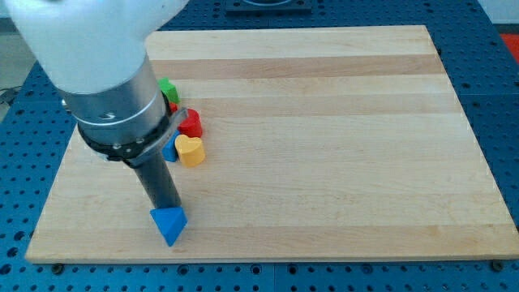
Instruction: Push the blue triangle into the red circle
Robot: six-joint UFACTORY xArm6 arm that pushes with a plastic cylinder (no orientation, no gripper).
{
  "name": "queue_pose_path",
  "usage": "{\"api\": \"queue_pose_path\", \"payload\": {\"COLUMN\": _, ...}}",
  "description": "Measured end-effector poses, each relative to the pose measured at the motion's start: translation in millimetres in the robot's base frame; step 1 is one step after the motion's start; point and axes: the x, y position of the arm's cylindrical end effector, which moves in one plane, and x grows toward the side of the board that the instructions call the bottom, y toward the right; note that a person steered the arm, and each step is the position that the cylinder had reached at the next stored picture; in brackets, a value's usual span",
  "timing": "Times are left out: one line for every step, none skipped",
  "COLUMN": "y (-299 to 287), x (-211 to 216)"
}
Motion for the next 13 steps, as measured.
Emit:
{"api": "queue_pose_path", "payload": {"y": -5, "x": 0}}
{"api": "queue_pose_path", "payload": {"y": -41, "x": 3}}
{"api": "queue_pose_path", "payload": {"y": -60, "x": 29}}
{"api": "queue_pose_path", "payload": {"y": -61, "x": 57}}
{"api": "queue_pose_path", "payload": {"y": -29, "x": 58}}
{"api": "queue_pose_path", "payload": {"y": 14, "x": 39}}
{"api": "queue_pose_path", "payload": {"y": 50, "x": -8}}
{"api": "queue_pose_path", "payload": {"y": 75, "x": -68}}
{"api": "queue_pose_path", "payload": {"y": 87, "x": -109}}
{"api": "queue_pose_path", "payload": {"y": 87, "x": -106}}
{"api": "queue_pose_path", "payload": {"y": 87, "x": -95}}
{"api": "queue_pose_path", "payload": {"y": 120, "x": -79}}
{"api": "queue_pose_path", "payload": {"y": 159, "x": -39}}
